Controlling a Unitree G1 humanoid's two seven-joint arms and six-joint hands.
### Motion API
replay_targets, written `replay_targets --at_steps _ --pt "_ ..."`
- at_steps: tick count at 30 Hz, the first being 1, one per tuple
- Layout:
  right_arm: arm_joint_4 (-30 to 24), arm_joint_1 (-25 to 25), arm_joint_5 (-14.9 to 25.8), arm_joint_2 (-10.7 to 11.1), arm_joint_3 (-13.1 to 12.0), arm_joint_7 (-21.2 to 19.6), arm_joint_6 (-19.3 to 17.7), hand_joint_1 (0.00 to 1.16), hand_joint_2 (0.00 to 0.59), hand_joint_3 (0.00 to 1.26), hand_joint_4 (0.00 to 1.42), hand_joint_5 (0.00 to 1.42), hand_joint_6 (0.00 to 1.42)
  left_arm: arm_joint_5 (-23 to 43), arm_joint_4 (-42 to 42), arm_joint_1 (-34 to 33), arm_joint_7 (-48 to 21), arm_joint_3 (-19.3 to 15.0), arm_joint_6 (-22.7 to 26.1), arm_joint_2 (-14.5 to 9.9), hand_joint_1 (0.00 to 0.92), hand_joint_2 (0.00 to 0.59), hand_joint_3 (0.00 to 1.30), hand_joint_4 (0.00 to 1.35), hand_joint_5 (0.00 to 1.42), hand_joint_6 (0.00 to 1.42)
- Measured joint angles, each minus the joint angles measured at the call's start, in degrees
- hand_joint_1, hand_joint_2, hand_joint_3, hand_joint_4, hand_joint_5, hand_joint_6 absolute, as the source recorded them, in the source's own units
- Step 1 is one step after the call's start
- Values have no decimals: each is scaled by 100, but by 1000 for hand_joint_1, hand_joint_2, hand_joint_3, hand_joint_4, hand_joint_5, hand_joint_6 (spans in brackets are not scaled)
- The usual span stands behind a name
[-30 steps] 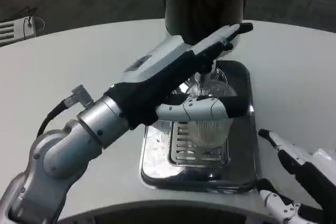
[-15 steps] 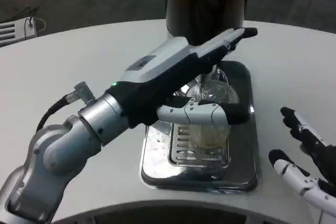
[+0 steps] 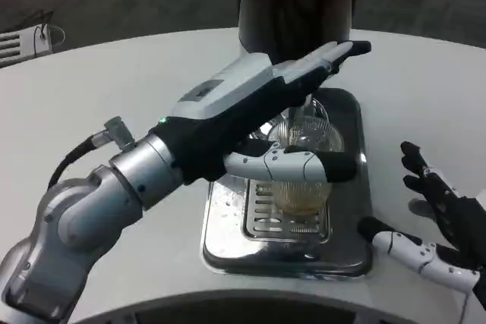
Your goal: Grasp the cup under the faucet to collect the drink, then remove the cup.
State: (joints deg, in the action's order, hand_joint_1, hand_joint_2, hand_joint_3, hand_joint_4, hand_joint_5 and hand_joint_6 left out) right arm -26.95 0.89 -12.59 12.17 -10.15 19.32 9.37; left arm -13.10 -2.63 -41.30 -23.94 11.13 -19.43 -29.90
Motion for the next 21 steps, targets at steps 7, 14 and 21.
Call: replay_targets --at_steps 7,14,21 --pt "445 266 69 75 207 -327 -172 868 193 0 0 55 96 0 87 21 -3 -7 51 -70 0 11 58 0 100 56" --pt "704 396 71 101 381 -621 -354 872 192 0 0 51 86 1 191 64 -5 -11 118 -120 0 11 60 0 100 56" --pt "944 607 72 110 539 -800 -445 874 192 0 0 50 80 0 326 114 -37 -35 204 -172 0 10 61 0 100 57"
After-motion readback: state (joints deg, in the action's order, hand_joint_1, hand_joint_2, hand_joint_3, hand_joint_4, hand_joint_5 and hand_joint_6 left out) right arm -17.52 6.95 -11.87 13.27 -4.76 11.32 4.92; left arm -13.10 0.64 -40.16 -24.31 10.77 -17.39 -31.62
